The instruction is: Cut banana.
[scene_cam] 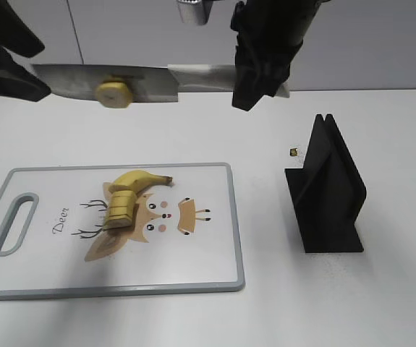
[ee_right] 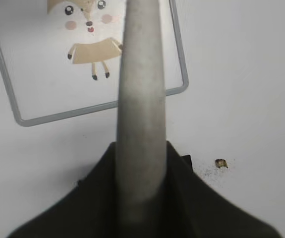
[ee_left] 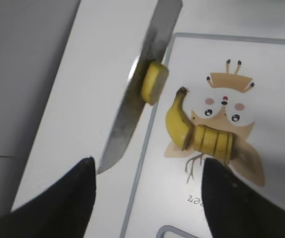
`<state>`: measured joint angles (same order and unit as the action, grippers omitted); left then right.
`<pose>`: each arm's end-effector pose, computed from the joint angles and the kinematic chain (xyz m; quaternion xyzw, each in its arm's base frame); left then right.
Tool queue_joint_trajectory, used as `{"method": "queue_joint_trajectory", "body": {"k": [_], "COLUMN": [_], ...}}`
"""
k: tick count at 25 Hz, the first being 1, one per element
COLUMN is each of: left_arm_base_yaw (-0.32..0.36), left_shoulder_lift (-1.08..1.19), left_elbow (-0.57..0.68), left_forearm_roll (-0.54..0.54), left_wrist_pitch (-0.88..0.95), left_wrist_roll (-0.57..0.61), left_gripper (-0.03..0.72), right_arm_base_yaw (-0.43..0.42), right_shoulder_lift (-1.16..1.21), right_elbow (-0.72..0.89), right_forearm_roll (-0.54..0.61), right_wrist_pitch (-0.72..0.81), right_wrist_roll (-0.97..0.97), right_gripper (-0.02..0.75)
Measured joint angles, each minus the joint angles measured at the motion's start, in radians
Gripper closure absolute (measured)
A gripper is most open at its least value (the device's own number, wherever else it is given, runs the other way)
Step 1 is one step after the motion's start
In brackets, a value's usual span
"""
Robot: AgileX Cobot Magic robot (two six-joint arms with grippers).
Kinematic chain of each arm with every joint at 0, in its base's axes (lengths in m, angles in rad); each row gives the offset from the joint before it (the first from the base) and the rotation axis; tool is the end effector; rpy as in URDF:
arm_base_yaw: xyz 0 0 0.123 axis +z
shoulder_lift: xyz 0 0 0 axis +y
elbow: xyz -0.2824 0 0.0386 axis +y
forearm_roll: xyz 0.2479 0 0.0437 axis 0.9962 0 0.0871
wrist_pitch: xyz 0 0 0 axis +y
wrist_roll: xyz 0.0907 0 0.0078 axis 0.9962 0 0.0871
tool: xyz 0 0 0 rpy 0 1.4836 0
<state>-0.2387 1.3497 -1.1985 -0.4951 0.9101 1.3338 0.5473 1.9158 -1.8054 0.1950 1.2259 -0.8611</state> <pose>0.2630 -0.0992 0.3461 0.5945 0.7162 -0.0473 0.3626 0.3430 0.2284 0.3070 -0.6225 0.7603 0.0696 0.1724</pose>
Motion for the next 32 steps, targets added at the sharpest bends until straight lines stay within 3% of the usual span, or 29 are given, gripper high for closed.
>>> {"method": "queue_joint_trajectory", "body": {"k": [4,7,11,18,22,27,32], "left_arm_base_yaw": [0.009,0.034,0.086,0.167,0.183,0.183,0.183], "left_shoulder_lift": [-0.078,-0.133,-0.204,-0.288,-0.300,-0.349,-0.482], "left_elbow": [0.000,0.000,0.000,0.000,0.007,0.106,0.240], "left_forearm_roll": [0.013,0.016,0.052,0.274,0.345,0.371,0.380], "left_wrist_pitch": [-0.050,-0.097,-0.097,0.070,0.261,0.305,0.310], "left_wrist_roll": [0.000,-0.074,-0.302,-0.703,-0.896,-0.991,-1.051], "left_gripper": [0.032,0.032,0.040,0.094,0.098,0.100,0.100], "right_arm_base_yaw": [-0.003,-0.003,-0.003,-0.003,-0.003,-0.003,-0.003], "right_shoulder_lift": [-0.023,-0.045,-0.084,-0.171,-0.264,-0.434,-0.625], "right_elbow": [0.000,0.000,0.000,0.025,0.159,0.421,0.613], "right_forearm_roll": [-0.011,-0.010,-0.008,-0.012,-0.012,-0.013,-0.042], "right_wrist_pitch": [0.003,0.003,0.003,0.004,0.002,-0.036,-0.142], "right_wrist_roll": [0.001,0.014,0.106,0.431,0.491,0.595,0.828], "right_gripper": [0.579,0.579,0.579,0.579,0.579,0.579,0.579]}}
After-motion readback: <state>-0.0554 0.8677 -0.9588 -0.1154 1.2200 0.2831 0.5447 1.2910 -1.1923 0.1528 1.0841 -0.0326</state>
